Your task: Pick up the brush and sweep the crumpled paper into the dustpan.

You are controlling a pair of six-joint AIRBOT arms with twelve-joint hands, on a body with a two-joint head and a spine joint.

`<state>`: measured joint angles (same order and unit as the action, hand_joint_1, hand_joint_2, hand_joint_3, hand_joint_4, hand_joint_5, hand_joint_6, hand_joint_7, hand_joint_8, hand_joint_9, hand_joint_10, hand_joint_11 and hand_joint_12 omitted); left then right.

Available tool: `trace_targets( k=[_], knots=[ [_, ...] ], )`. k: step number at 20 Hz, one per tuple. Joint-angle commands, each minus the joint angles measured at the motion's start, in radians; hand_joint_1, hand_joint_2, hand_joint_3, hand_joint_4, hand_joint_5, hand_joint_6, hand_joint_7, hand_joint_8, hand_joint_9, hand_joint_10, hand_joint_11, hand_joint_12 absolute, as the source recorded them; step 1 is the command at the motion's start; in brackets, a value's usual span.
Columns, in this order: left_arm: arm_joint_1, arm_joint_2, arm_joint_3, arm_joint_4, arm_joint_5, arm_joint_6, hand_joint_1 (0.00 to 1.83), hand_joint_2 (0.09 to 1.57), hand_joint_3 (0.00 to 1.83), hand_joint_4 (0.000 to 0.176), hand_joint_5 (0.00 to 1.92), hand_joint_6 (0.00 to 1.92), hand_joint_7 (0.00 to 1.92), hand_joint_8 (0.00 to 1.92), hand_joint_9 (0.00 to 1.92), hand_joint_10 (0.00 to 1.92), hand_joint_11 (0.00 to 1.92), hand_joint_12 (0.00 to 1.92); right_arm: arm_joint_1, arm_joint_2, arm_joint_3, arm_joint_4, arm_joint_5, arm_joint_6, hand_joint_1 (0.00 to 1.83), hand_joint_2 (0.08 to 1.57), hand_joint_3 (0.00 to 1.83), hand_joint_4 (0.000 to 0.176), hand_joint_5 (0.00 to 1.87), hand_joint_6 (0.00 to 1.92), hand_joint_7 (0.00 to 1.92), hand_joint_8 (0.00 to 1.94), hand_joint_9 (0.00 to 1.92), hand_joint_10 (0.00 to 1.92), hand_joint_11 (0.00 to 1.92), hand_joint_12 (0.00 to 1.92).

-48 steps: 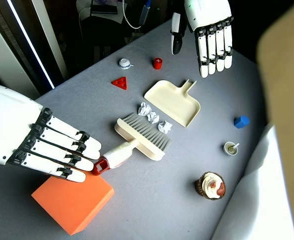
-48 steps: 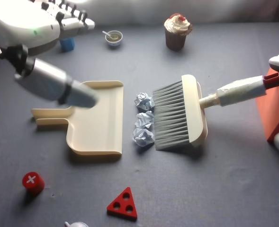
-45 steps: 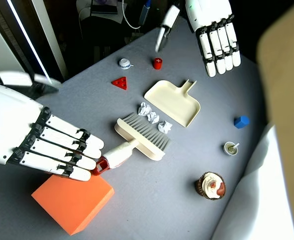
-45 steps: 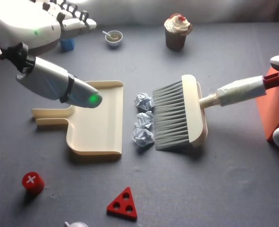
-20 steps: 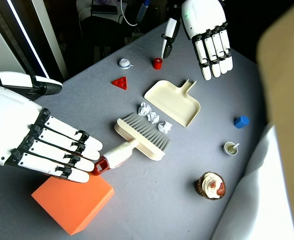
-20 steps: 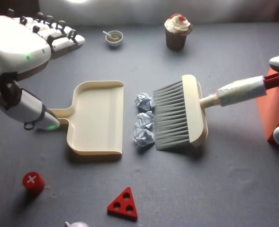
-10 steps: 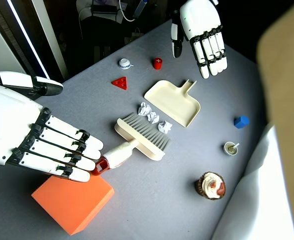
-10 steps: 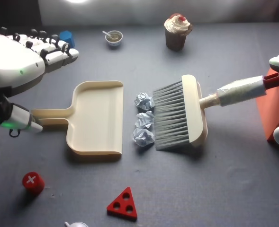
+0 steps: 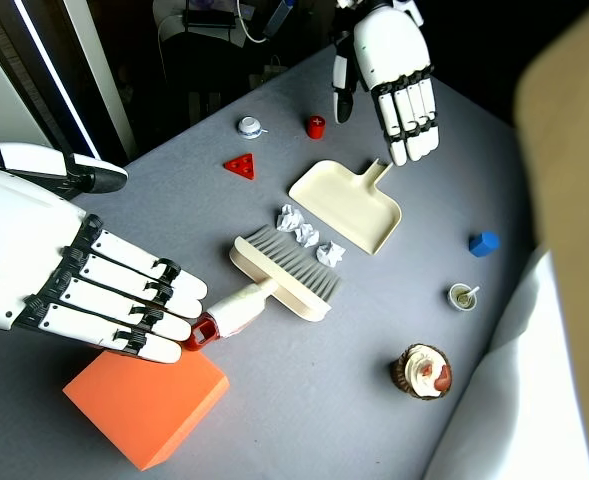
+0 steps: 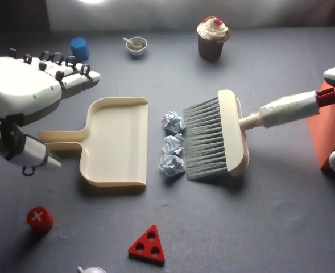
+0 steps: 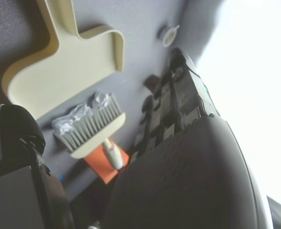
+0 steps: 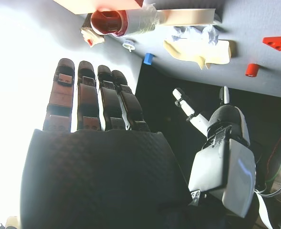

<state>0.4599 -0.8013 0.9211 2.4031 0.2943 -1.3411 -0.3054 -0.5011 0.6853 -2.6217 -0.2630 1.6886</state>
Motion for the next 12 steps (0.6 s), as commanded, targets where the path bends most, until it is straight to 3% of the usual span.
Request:
trace_targets(
  k=[1,12],
  knots=[
    [-0.009,-0.002,0.01,0.059,0.1,-0.018,0.97,0.92,0.0,0.0,0.02,0.01,0.03,0.0,0.09,0.01,0.18,0.04,0.009,0.013,0.001,-0.018,-0.099,0.002,0.0,0.95,0.01,0.0,0.01,0.0,0.01,0.0,0.02,0.0,0.02,0.0],
    [0.017,-0.046,0.071,0.076,0.107,-0.033,0.95,0.92,0.0,0.0,0.0,0.0,0.02,0.0,0.08,0.0,0.17,0.03,0.009,0.014,0.001,-0.022,-0.099,0.002,0.0,0.96,0.01,0.0,0.02,0.0,0.01,0.0,0.01,0.0,0.02,0.01]
  ],
)
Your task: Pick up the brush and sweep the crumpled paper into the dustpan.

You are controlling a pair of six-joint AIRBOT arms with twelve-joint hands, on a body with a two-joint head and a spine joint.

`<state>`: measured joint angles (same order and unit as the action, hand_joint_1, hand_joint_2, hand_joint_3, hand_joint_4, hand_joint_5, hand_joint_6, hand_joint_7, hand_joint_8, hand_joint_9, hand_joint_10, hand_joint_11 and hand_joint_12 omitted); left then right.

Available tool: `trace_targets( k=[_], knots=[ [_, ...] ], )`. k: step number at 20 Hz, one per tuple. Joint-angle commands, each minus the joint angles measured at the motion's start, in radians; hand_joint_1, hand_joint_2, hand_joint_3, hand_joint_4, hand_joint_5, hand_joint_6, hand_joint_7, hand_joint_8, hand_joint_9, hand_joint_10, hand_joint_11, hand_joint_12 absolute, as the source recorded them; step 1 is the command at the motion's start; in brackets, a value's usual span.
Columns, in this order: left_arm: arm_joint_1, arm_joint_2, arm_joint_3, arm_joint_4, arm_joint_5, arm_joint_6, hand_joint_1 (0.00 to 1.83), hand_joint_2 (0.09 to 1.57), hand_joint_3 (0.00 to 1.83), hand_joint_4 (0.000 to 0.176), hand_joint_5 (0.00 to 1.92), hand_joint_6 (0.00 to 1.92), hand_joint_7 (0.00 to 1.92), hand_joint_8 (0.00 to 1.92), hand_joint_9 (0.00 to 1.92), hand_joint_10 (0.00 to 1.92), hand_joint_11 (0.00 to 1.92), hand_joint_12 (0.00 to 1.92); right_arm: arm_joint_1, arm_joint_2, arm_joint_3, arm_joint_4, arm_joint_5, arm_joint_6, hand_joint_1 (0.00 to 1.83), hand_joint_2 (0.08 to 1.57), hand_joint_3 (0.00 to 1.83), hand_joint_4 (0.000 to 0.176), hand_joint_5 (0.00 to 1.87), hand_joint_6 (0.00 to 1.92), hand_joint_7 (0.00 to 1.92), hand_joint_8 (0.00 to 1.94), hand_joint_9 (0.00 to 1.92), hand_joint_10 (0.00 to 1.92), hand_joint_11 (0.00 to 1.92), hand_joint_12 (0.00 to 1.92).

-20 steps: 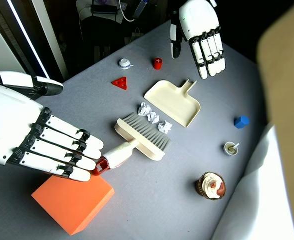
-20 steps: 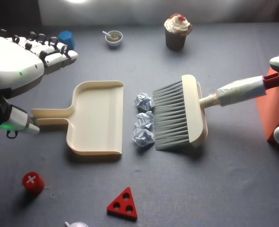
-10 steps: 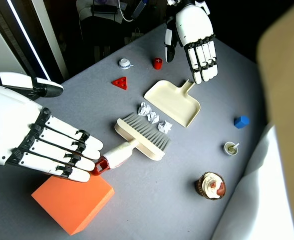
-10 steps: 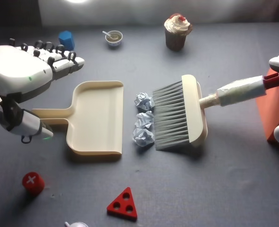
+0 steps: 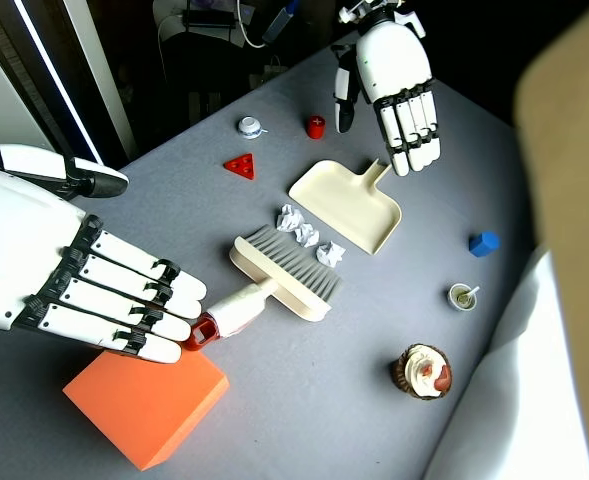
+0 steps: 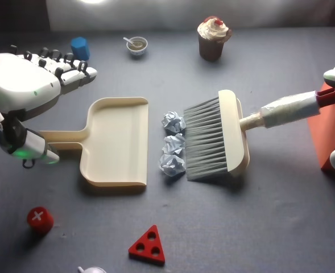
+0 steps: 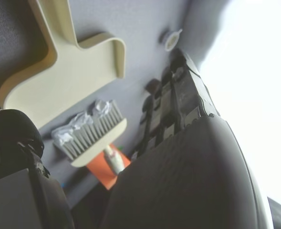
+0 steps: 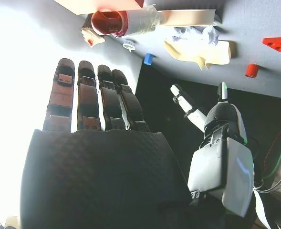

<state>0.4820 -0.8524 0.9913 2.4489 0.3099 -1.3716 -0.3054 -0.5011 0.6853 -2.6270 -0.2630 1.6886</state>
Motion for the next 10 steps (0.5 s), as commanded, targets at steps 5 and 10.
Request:
trace_targets(
  k=[5,10],
  knots=[
    [0.011,-0.021,0.026,-0.004,0.09,0.003,0.97,0.92,0.0,0.0,0.0,0.0,0.03,0.01,0.08,0.01,0.18,0.03,0.009,0.014,0.001,-0.018,-0.099,0.002,0.0,0.97,0.01,0.0,0.0,0.0,0.01,0.0,0.01,0.0,0.02,0.01],
    [0.037,-0.044,0.055,-0.018,0.088,0.008,0.96,0.92,0.0,0.0,0.0,0.0,0.02,0.0,0.08,0.0,0.18,0.03,0.009,0.014,0.002,-0.019,-0.099,0.002,0.0,0.98,0.0,0.0,0.0,0.0,0.0,0.0,0.01,0.0,0.01,0.0]
  ],
)
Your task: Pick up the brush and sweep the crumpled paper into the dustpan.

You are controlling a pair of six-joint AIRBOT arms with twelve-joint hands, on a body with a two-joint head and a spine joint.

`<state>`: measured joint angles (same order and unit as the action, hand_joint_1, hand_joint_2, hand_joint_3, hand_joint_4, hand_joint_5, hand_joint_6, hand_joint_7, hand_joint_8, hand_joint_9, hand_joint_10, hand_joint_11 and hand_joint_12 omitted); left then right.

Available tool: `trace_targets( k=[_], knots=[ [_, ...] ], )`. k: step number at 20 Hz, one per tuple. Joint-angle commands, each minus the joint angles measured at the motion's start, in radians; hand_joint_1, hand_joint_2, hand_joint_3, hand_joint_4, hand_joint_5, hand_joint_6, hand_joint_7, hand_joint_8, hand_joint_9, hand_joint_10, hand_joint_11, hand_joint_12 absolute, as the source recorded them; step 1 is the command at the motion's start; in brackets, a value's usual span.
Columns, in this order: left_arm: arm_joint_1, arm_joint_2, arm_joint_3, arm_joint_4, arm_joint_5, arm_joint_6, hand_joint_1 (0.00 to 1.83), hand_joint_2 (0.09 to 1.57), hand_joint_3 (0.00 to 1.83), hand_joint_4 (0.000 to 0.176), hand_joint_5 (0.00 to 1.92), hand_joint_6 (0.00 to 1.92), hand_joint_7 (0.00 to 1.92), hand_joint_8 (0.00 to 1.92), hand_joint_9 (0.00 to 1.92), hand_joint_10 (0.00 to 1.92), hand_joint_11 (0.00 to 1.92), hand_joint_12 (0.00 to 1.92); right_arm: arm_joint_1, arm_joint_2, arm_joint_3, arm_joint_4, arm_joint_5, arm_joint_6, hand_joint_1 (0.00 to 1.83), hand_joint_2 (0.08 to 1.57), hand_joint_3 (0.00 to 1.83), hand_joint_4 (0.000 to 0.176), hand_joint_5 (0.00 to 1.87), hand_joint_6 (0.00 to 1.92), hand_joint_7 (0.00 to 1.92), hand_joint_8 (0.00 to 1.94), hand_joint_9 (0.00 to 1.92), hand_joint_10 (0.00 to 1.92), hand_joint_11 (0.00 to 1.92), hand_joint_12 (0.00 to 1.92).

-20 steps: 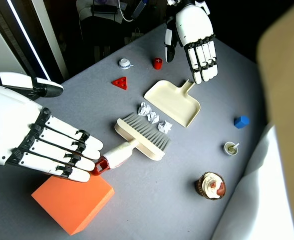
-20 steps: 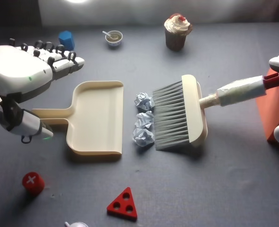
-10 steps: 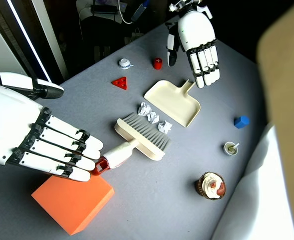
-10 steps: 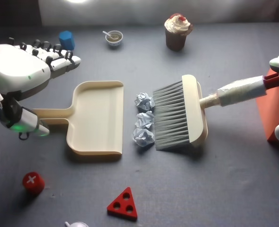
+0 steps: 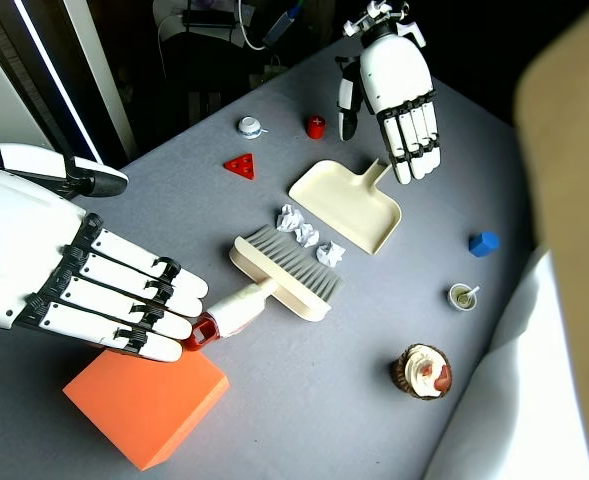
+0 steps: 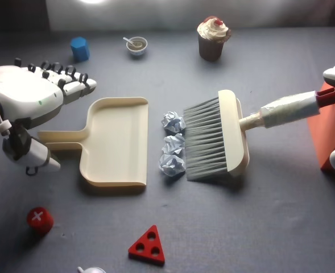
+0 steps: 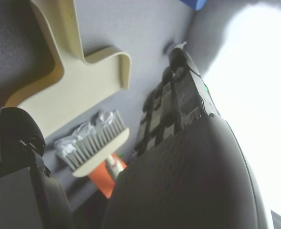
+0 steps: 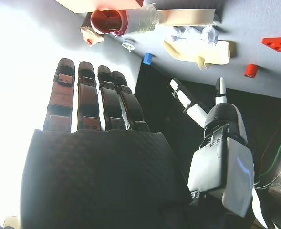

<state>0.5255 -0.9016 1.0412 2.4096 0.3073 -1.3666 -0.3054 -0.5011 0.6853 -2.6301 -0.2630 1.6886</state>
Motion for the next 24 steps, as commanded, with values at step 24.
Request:
trace_targets(
  k=[24],
  knots=[
    [0.035,-0.096,0.12,-0.236,0.083,0.255,0.94,0.92,0.0,0.0,0.01,0.0,0.03,0.0,0.09,0.01,0.17,0.01,0.009,0.014,0.001,-0.019,-0.099,0.002,0.0,0.95,0.0,0.0,0.03,0.01,0.04,0.01,0.05,0.01,0.04,0.01]
  ],
)
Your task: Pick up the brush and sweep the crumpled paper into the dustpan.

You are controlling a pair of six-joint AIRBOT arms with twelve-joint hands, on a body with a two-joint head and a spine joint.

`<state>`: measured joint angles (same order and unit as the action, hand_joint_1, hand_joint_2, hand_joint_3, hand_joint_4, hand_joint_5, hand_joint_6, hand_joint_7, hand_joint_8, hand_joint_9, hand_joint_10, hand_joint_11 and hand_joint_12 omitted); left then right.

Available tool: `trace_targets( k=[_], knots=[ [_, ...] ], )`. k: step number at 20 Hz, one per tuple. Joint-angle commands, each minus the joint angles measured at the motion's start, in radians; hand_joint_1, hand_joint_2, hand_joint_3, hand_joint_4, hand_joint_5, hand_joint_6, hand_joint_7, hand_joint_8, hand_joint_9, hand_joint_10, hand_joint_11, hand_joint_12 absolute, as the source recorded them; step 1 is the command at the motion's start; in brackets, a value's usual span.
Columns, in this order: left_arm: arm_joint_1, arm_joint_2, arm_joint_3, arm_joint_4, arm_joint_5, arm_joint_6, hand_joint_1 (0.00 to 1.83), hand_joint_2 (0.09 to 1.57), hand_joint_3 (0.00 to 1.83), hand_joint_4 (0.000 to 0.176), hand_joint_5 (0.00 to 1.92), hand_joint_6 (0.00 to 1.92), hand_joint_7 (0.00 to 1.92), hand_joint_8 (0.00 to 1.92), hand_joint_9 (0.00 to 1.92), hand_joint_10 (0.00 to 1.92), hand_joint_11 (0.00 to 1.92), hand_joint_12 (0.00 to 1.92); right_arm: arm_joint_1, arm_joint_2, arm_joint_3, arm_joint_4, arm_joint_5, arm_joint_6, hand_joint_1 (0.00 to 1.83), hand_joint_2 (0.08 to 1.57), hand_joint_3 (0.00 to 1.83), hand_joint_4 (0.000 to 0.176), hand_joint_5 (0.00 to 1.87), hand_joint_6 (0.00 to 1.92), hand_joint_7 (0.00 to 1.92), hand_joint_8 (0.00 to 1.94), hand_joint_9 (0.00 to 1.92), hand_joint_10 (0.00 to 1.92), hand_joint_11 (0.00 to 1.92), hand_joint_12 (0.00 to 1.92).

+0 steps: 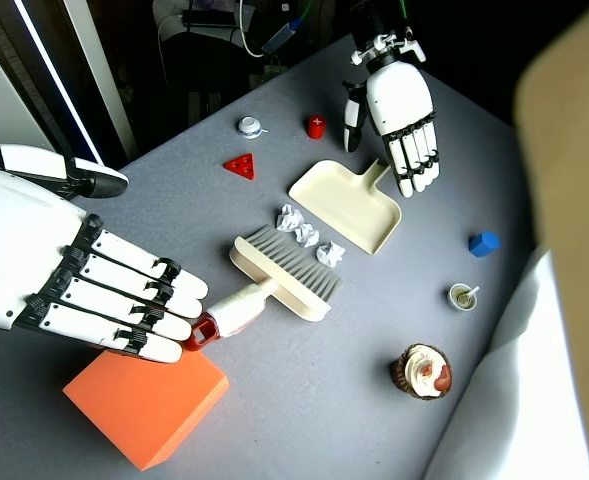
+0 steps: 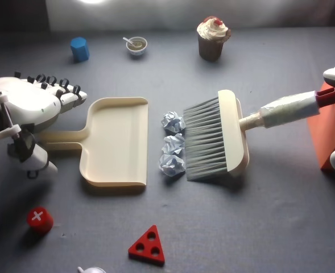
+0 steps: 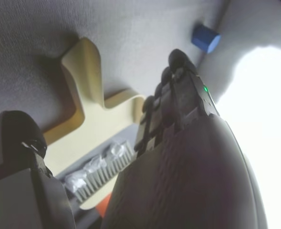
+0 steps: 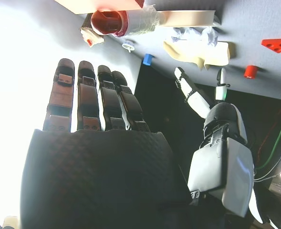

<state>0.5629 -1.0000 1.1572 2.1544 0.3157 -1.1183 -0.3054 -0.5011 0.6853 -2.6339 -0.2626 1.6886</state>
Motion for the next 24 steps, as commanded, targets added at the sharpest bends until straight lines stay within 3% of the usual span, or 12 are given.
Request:
trace_targets(
  k=[1,17,24],
  knots=[
    [0.001,-0.001,0.006,0.016,0.075,0.01,0.95,0.93,0.0,0.0,0.0,0.0,0.02,0.0,0.08,0.0,0.16,0.01,0.009,0.014,0.001,-0.016,-0.099,0.002,0.0,0.95,0.0,0.0,0.02,0.01,0.03,0.01,0.03,0.0,0.03,0.0],
    [0.016,-0.044,0.049,-0.011,0.071,0.039,0.93,0.94,0.0,0.0,0.0,0.0,0.03,0.0,0.08,0.0,0.14,0.0,0.009,0.014,-0.001,-0.017,-0.099,0.002,0.0,0.95,0.0,0.0,0.04,0.0,0.06,0.0,0.07,0.01,0.07,0.01],
    [0.034,-0.058,0.069,-0.011,0.061,0.043,0.96,1.01,0.0,0.0,0.4,0.01,0.45,0.01,0.46,0.01,0.44,0.12,0.009,0.014,-0.003,-0.02,-0.097,0.002,0.0,0.97,0.01,0.0,0.0,0.0,0.0,0.0,0.01,0.0,0.02,0.0]
  ],
)
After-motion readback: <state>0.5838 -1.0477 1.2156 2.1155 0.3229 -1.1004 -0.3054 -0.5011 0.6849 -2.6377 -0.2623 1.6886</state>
